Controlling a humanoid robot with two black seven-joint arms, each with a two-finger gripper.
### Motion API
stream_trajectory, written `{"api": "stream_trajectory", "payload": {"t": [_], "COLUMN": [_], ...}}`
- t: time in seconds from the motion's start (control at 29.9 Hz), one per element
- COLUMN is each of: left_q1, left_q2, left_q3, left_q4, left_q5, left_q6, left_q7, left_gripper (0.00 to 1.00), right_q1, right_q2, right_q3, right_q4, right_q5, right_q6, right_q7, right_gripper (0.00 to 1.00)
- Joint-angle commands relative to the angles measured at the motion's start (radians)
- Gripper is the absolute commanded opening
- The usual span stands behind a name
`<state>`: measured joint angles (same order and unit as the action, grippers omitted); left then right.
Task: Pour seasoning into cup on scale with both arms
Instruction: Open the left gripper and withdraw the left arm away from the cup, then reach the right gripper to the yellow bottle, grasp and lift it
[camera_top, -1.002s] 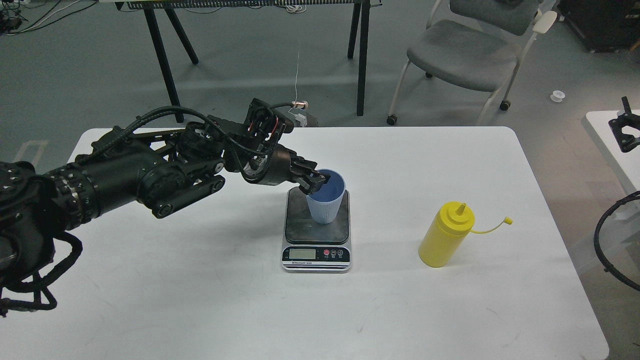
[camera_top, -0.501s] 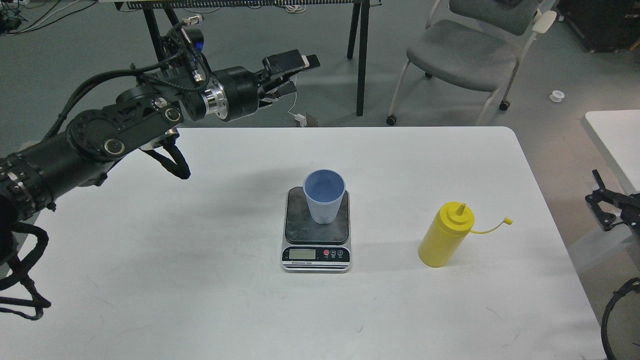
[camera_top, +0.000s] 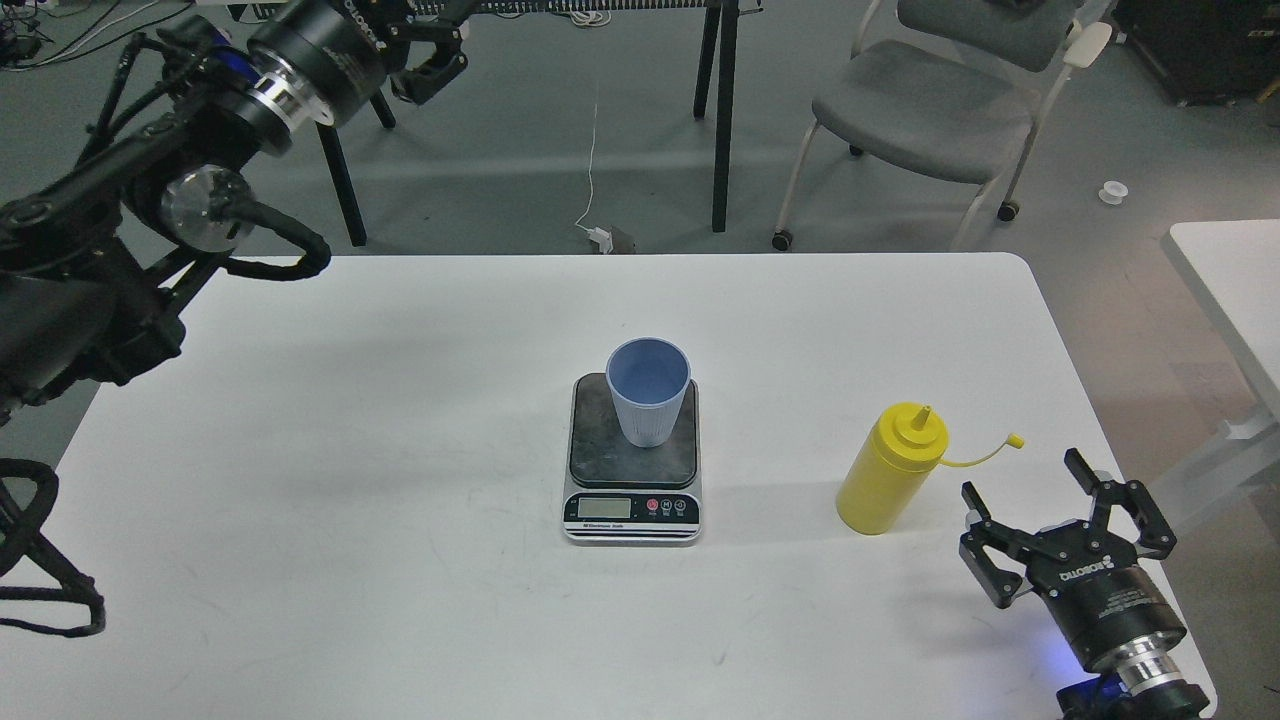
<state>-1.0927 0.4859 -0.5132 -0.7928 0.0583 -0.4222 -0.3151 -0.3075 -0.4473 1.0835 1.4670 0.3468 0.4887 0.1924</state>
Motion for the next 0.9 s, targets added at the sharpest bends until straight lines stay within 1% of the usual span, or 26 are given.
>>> {"api": "stream_trajectory", "payload": {"t": [0.0, 0.07, 0.27, 0.43, 0.6, 0.77, 0.87], "left_q1": [0.028, 0.040, 0.063, 0.065, 0.083, 0.089, 0.089], "left_q2": [0.019, 0.019, 0.022, 0.020, 0.020, 0.023, 0.028], "left_q3": [-0.073, -0.105, -0.111, -0.111, -0.107, -0.107, -0.107], "left_q4": [0.055, 0.087, 0.116, 0.116, 0.115, 0.115, 0.115], "left_q5": [-0.197, -0.271, -0.293, -0.288, -0.284, -0.284, -0.284], "left_q6": [-0.029, -0.044, -0.067, -0.067, -0.067, -0.067, -0.067], "left_q7": [0.066, 0.088, 0.088, 0.088, 0.087, 0.085, 0.083], "left_gripper": [0.99, 0.99, 0.99, 0.99, 0.99, 0.99, 0.99], "right_q1": [0.004, 0.004, 0.010, 0.028, 0.076, 0.110, 0.131], "right_q2": [0.126, 0.162, 0.205, 0.219, 0.248, 0.298, 0.320], "right_q3": [-0.007, -0.010, -0.010, -0.008, -0.010, -0.010, -0.010], "right_q4": [-0.011, -0.023, -0.111, -0.154, -0.235, -0.264, -0.267], "right_q5": [-0.068, -0.087, -0.143, -0.144, -0.157, -0.204, -0.218], "right_q6": [0.000, 0.000, 0.000, 0.000, 0.000, 0.000, 0.000], "right_q7": [0.001, 0.002, 0.009, 0.012, 0.016, 0.050, 0.065], "right_gripper": [1.00, 1.00, 0.99, 0.97, 0.98, 0.96, 0.93]}}
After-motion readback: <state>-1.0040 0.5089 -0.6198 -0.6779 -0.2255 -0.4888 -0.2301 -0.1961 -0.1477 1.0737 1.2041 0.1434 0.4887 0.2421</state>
